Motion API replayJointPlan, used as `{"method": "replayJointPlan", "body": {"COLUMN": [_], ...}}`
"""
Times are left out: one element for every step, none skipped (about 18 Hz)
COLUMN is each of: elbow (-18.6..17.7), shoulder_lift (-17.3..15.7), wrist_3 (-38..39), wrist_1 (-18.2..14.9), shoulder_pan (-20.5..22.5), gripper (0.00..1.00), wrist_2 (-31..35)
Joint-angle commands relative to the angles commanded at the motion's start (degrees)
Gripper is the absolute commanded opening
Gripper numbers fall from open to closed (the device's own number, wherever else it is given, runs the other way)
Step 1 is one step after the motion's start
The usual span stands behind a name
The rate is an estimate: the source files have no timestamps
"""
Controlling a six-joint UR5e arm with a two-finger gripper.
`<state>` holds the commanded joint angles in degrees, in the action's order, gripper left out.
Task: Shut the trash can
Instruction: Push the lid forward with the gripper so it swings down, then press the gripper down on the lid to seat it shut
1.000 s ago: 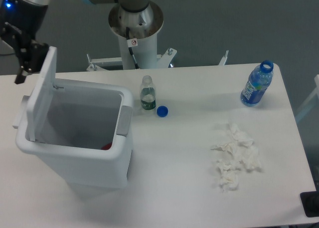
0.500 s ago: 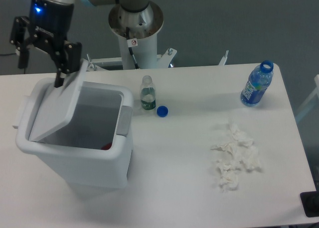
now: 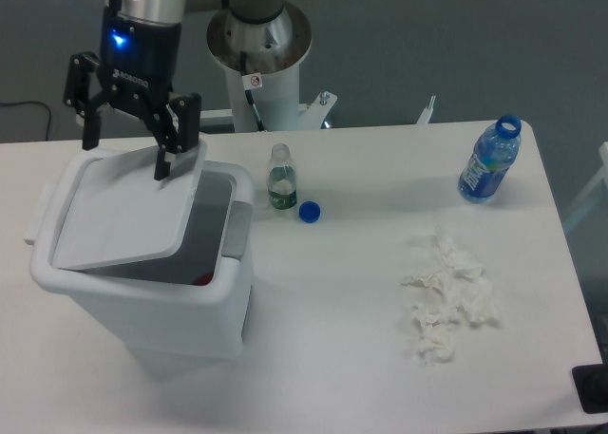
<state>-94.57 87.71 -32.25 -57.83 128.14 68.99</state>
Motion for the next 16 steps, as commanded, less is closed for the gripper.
{"method": "replayJointPlan", "body": {"elbow": [0.0, 0.1, 0.2, 0.2, 0.2, 0.3, 0.3, 0.4, 0.4, 0.4, 0.4, 0.4, 0.4, 0.4, 0.4, 0.4], "shoulder_lift": [0.0, 0.0, 0.0, 0.1, 0.1, 0.3, 0.6, 0.9, 1.0, 1.1, 1.2, 1.4, 1.6, 1.9, 2.1, 2.2], "wrist_3": [-0.1, -0.1, -0.1, -0.1, -0.2, -0.4, -1.1, -1.9, -2.1, -2.1, -2.1, -2.0, -2.1, -2.1, -2.1, -2.1], "wrist_1": [0.0, 0.1, 0.1, 0.1, 0.2, 0.2, 0.1, 0.1, 0.1, 0.0, 0.1, 0.0, 0.0, 0.0, 0.1, 0.1], "shoulder_pan": [0.3, 0.3, 0.4, 0.6, 1.1, 1.1, 1.4, 1.7, 1.8, 1.8, 1.8, 1.9, 2.1, 2.2, 2.2, 2.3], "gripper": [1.0, 1.0, 1.0, 1.0, 1.0, 1.0, 1.0, 1.0, 1.0, 1.0, 1.0, 1.0, 1.0, 1.0, 1.0, 1.0], "wrist_2": [0.0, 0.0, 0.1, 0.1, 0.0, 0.0, 0.0, 0.1, 0.1, 0.1, 0.1, 0.1, 0.1, 0.1, 0.1, 0.1]}}
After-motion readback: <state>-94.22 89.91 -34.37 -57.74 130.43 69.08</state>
